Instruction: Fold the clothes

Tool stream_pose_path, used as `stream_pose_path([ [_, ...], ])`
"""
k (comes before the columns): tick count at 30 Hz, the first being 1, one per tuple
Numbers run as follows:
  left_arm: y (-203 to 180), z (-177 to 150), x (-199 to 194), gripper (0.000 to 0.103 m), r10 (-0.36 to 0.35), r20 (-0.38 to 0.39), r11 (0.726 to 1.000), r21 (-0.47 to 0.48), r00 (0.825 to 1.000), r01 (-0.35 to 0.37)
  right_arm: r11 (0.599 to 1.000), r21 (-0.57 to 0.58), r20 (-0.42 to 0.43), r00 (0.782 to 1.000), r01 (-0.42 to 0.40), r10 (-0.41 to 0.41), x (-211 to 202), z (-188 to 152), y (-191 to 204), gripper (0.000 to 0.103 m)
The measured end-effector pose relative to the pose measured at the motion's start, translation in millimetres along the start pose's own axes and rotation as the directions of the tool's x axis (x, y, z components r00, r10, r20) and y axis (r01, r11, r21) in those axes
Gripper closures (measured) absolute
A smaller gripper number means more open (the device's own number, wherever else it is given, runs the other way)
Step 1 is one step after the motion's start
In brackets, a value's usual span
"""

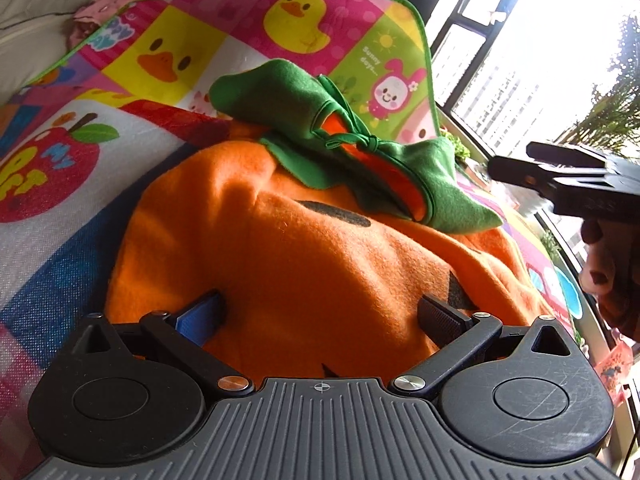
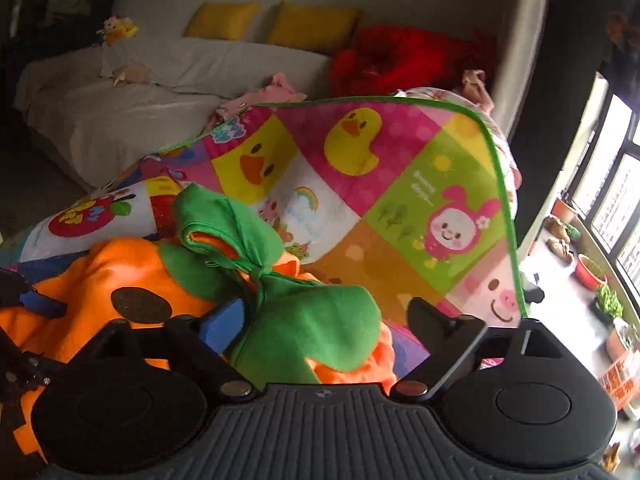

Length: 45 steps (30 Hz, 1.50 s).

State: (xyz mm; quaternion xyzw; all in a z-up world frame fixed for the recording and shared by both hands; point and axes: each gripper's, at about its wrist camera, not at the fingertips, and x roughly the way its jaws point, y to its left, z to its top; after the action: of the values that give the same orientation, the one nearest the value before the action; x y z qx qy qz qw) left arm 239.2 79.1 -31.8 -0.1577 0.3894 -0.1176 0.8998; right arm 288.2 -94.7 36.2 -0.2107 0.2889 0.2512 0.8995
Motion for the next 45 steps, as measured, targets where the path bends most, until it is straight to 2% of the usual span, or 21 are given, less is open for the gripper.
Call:
stream_pose_path([
  [1,-0.1,-0.5,-0.6,0.000,-0.003,-0.001,1.000,0.007,1.000,0.003,0.999,-0.030,-0.025,0.999,-0.021,0.020,16.8,6.6,9.1,0.046],
  [2,0.8,-1.4,-1.7,0.000,-0.010,-0.002,1.000,0.013,1.000,0.010,0.998,-0.064,-0.038,0.999,-0.019,0.017,32.3,10.6,18.3,0.046],
  [3,1.7,-2.4,-2.7,0.000,-0.017,-0.002,1.000,0.018,1.000,0.017,0.995,-0.103,-0.040,0.999,0.003,-0.008,45.5,12.7,26.1,0.046],
  [5,4.1,-4.3,-4.3,0.000,-0.031,0.001,0.999,0.021,1.000,0.031,0.981,-0.175,-0.031,0.996,0.080,-0.086,69.7,12.5,38.8,0.055],
  [6,5.1,-5.1,-5.1,0.000,-0.036,0.003,0.999,0.021,0.999,0.036,0.979,-0.182,-0.038,0.994,0.095,-0.104,79.4,12.7,38.7,0.063],
  [7,5.9,-6.0,-5.9,0.000,-0.040,0.004,0.999,0.022,0.999,0.040,0.976,-0.190,-0.044,0.992,0.111,-0.122,89.2,12.9,38.5,0.075],
  [8,6.2,-6.6,-6.4,0.000,-0.043,0.006,0.999,0.024,0.999,0.042,0.974,-0.186,-0.049,0.989,0.127,-0.138,96.2,13.7,35.9,0.082],
  [10,6.6,-7.7,-7.5,0.000,-0.047,0.008,0.999,0.028,0.999,0.047,0.971,-0.172,-0.008,0.985,0.167,-0.171,90.5,15.7,28.2,0.084],
  [12,7.5,-7.7,-11.1,0.000,-0.047,0.004,0.999,0.026,0.999,0.047,0.972,-0.141,0.058,0.982,0.189,-0.182,67.2,19.7,17.8,0.085],
  [14,9.3,-5.0,-19.2,0.000,-0.074,0.004,0.997,0.018,0.997,0.074,0.979,-0.122,0.088,0.984,0.164,-0.154,36.2,17.8,11.8,0.085],
  [16,9.9,1.1,-33.4,0.000,-0.100,0.053,0.995,0.021,0.994,0.099,0.985,-0.110,0.110,0.986,0.134,-0.122,5.2,14.4,7.4,0.085],
  [19,7.3,16.6,-57.0,0.000,-0.110,0.154,0.994,0.026,0.982,0.108,0.984,-0.170,0.060,0.997,0.055,-0.046,-24.0,-8.9,23.1,0.085],
  [23,-9.2,46.5,-70.1,0.000,-0.117,0.232,0.993,0.038,0.966,0.111,0.967,-0.255,-0.029,0.999,-0.021,0.014,-25.7,-41.2,54.6,0.084],
  [26,-29.3,62.4,-48.0,0.000,-0.049,0.197,0.994,0.105,0.979,0.028,0.966,-0.255,-0.023,0.999,-0.039,0.034,-28.2,-49.0,56.9,0.083],
  [28,-37.8,65.9,-21.7,0.000,0.060,0.172,0.980,0.177,0.983,-0.091,0.973,-0.216,0.002,0.997,-0.076,0.079,-40.9,-47.4,45.5,0.074],
  [30,-39.6,65.7,5.1,0.000,0.174,0.159,0.949,0.238,0.972,-0.209,0.982,-0.162,0.035,0.993,-0.101,0.108,-56.3,-44.9,30.1,0.067],
  [32,-35.7,64.8,24.2,0.000,0.227,0.132,0.932,0.260,0.965,-0.255,0.991,-0.088,0.073,0.991,-0.103,0.110,-67.3,-42.5,12.3,0.065],
  [34,-28.9,61.7,38.5,0.000,0.240,0.093,0.932,0.254,0.966,-0.256,0.995,0.018,0.080,0.992,-0.099,0.097,-64.9,-39.7,-7.3,0.065],
  [37,-27.5,56.0,49.2,0.000,0.246,0.056,0.932,0.261,0.968,-0.252,0.985,0.143,0.004,0.995,-0.095,0.095,-32.5,-44.4,-30.2,0.065],
  [40,-23.7,52.2,51.1,0.000,0.246,0.040,0.934,0.259,0.969,-0.248,0.979,0.192,-0.103,0.991,-0.063,0.084,-0.3,-60.2,-40.0,0.065],
  [45,-20.1,51.8,54.9,0.000,0.235,0.025,0.937,0.260,0.972,-0.233,0.971,0.230,-0.122,0.988,-0.067,0.097,0.9,-71.8,-46.2,0.062],
])
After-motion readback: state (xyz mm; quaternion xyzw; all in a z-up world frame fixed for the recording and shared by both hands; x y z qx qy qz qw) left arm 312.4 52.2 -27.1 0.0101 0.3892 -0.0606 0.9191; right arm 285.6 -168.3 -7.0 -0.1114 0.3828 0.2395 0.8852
